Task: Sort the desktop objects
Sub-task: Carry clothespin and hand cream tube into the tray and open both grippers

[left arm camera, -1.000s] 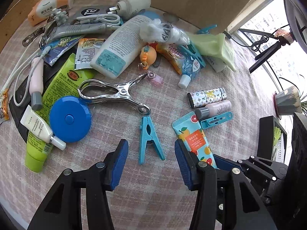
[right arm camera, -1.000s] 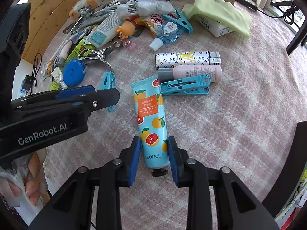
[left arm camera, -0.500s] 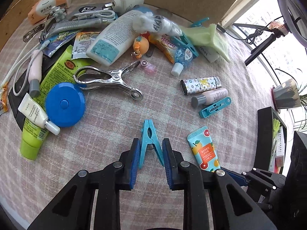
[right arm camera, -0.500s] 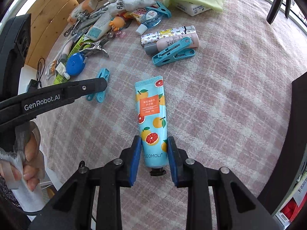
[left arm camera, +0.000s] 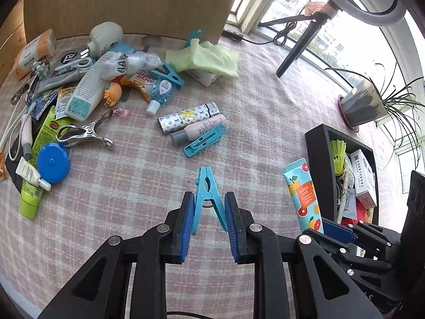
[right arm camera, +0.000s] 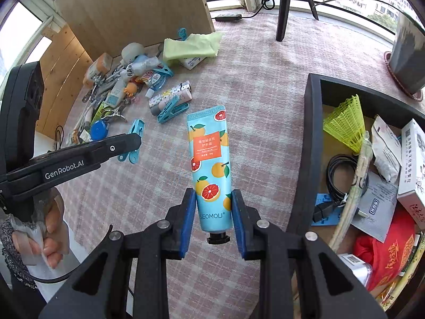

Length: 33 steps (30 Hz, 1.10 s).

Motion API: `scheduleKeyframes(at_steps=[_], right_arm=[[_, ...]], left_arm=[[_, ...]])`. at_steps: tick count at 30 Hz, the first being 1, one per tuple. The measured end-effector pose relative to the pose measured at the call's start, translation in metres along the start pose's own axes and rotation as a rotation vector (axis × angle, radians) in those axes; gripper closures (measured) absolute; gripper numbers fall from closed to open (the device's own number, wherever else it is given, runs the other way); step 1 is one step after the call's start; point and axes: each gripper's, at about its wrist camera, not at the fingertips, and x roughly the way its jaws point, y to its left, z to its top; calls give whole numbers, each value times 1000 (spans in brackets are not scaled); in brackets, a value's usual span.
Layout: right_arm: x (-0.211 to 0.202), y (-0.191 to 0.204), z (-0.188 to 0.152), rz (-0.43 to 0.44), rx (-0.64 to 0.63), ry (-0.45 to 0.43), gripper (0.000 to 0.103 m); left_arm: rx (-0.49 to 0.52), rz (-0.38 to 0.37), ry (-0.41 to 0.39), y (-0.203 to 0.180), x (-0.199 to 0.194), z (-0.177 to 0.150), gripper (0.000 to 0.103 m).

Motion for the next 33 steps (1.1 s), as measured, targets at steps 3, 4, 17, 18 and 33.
scheduleKeyframes(at_steps=[3, 4, 17, 18, 33], right_arm=[[-23, -33, -7, -32, 60, -32, 77], [-31, -45, -11, -44, 82, -42, 77], [-110, -173, -74, -195, 368, -134, 76], [-112, -177, -78, -200, 380, -137, 76], [-136, -173, -93, -215, 405, -196, 63]], left_arm=[[64, -33, 14, -38, 6, 3, 81], [90, -43, 19, -51, 7, 3, 81], [413, -133, 97, -206, 25, -26, 81], [428, -136, 103, -212, 27, -28, 81], [568, -72, 23, -259, 8, -54, 44]])
